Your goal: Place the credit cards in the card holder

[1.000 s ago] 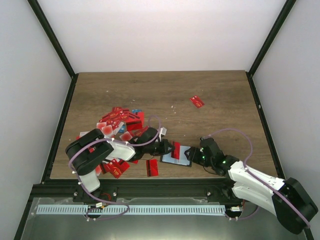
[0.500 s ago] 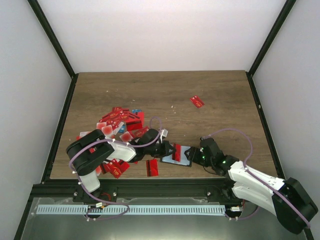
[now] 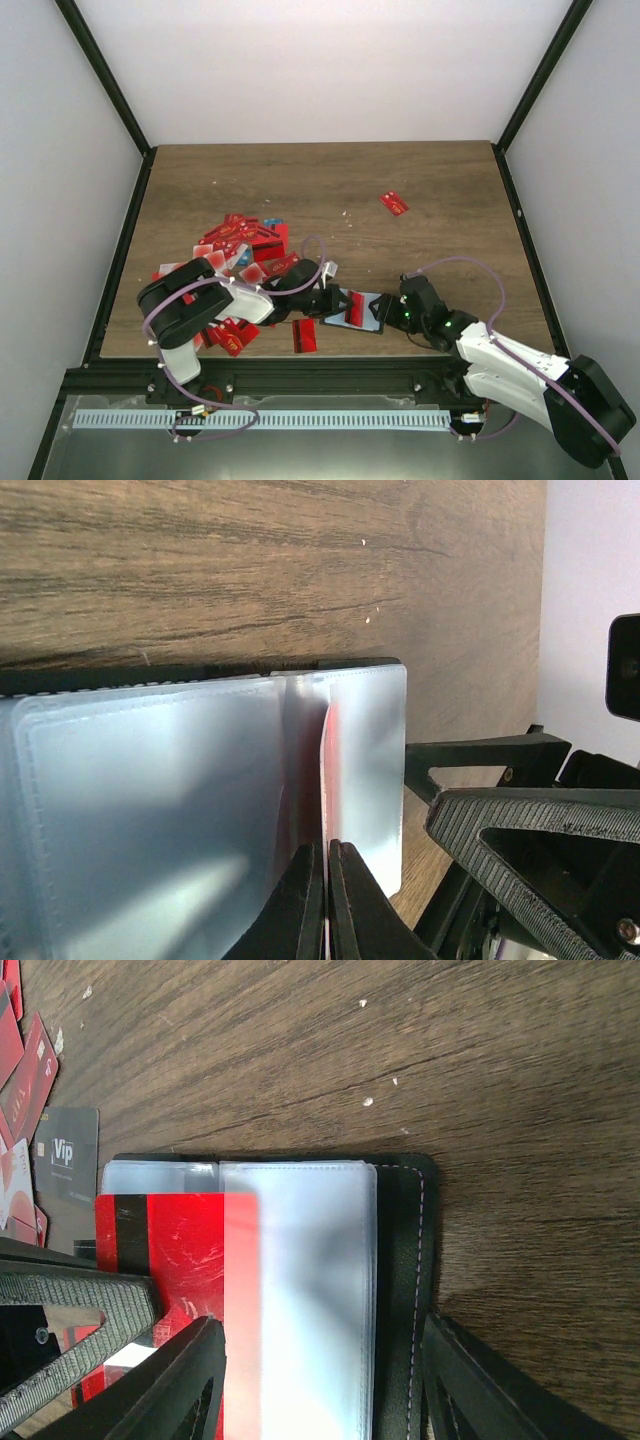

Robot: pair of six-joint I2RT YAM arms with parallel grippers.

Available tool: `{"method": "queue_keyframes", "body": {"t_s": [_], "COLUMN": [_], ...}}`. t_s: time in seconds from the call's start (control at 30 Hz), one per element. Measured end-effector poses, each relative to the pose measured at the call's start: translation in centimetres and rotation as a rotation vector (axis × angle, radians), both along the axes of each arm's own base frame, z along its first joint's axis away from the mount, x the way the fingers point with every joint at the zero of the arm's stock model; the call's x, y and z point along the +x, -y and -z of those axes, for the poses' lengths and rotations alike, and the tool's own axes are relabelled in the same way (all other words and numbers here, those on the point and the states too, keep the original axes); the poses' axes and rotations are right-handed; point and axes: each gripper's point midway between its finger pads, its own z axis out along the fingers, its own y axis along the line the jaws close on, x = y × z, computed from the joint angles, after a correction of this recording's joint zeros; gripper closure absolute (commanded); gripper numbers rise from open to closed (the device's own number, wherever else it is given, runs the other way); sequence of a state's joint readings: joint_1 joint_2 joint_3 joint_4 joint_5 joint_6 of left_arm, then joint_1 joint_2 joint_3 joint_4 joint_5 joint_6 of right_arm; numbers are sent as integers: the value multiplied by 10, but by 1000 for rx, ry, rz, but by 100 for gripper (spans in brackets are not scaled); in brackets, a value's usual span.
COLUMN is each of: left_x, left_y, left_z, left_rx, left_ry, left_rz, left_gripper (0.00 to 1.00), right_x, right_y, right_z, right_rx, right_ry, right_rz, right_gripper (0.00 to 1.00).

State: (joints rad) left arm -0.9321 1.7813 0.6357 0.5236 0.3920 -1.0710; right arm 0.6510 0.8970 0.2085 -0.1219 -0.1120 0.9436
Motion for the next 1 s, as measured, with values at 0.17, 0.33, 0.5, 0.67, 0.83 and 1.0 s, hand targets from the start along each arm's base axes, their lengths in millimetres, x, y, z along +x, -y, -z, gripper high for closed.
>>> {"method": "queue_keyframes", "body": {"t_s": [0.17,0.33,0.5,0.67,0.83,1.0], "left_x": [1,4,3,0,-1,-2], "left_y": [4,14,21,28,33,34], "left_z": [0,1,0,1,2,1], "left_rx": [-11,-24,-37,-48,-55,-57], "left_ry": [-3,-7,-6,-12,-15,-14], "left_rz": [2,2,10,17,22,23], "left_gripper": [96,96,96,96,96,96], "right_x": [0,0,0,0,0,0], "right_y": [0,0,0,0,0,0], "right_z": [0,0,0,0,0,0], "right_rx": [0,0,0,0,-1,-1], "right_ry": [0,0,0,0,0,-1], "right_rz": [0,0,0,0,0,0], "right_gripper": [44,44,44,44,44,44]}}
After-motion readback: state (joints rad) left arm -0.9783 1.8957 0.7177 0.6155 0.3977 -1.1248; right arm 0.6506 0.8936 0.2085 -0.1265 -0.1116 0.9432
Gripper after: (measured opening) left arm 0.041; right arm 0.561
